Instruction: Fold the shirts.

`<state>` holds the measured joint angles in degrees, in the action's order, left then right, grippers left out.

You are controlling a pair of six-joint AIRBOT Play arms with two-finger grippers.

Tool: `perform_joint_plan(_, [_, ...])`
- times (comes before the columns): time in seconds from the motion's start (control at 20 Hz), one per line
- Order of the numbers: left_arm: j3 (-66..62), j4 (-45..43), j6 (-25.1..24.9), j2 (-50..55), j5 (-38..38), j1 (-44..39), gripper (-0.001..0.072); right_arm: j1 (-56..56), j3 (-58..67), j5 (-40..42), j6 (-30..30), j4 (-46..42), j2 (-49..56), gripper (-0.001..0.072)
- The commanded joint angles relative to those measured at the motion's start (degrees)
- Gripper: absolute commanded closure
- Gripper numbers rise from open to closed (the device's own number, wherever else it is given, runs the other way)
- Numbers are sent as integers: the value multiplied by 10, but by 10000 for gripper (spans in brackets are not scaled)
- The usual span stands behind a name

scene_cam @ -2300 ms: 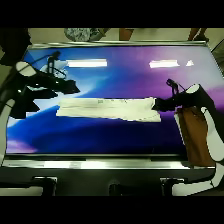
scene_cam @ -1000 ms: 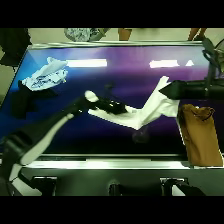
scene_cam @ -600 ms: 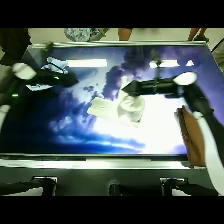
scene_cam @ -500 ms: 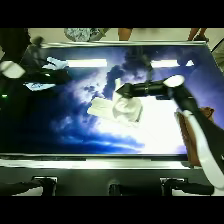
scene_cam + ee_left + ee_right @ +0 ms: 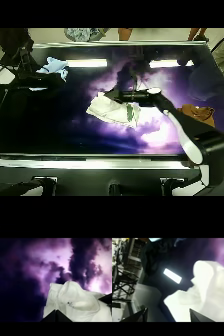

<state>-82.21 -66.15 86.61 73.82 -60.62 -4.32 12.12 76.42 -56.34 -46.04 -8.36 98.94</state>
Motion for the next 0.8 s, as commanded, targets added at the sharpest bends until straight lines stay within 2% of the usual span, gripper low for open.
perform_joint_plan(0.0, [31, 0, -3, -2, 0, 10, 678, -89, 0, -74, -88, -215, -40, 91])
perform_joint_plan(0.1, [30, -1, -3, -2, 2, 14, 678, -139, -2, -149, -187, -425, -66, 90])
perform_joint_plan(0.15, [31, -1, -3, -2, 2, 14, 677, -150, -12, -180, -226, -500, -70, 89])
perform_joint_plan(0.2, [31, -1, -3, -2, 2, 14, 677, -154, -29, -189, -235, -516, -70, 88])
perform_joint_plan(0.45, [30, 3, -2, -2, 0, 8, 677, -138, -149, -35, -211, -342, -65, 89])
perform_joint_plan(0.55, [30, 5, -2, -2, 0, 3, 677, -133, -161, -16, -203, -287, -47, 97])
perform_joint_plan(0.6, [30, 6, -2, -2, 0, 1, 677, -129, -161, -11, -176, -247, -38, 157])
perform_joint_plan(0.65, [30, 5, -3, -2, 0, -2, 677, -125, -161, -1, -144, -207, -33, 286])
perform_joint_plan(0.7, [30, 5, -3, -2, 1, -3, 677, -126, -160, 17, -116, -181, -34, 511])
perform_joint_plan(0.75, [30, 5, -9, -2, 1, -3, 677, -129, -155, 29, -80, -164, -40, 664])
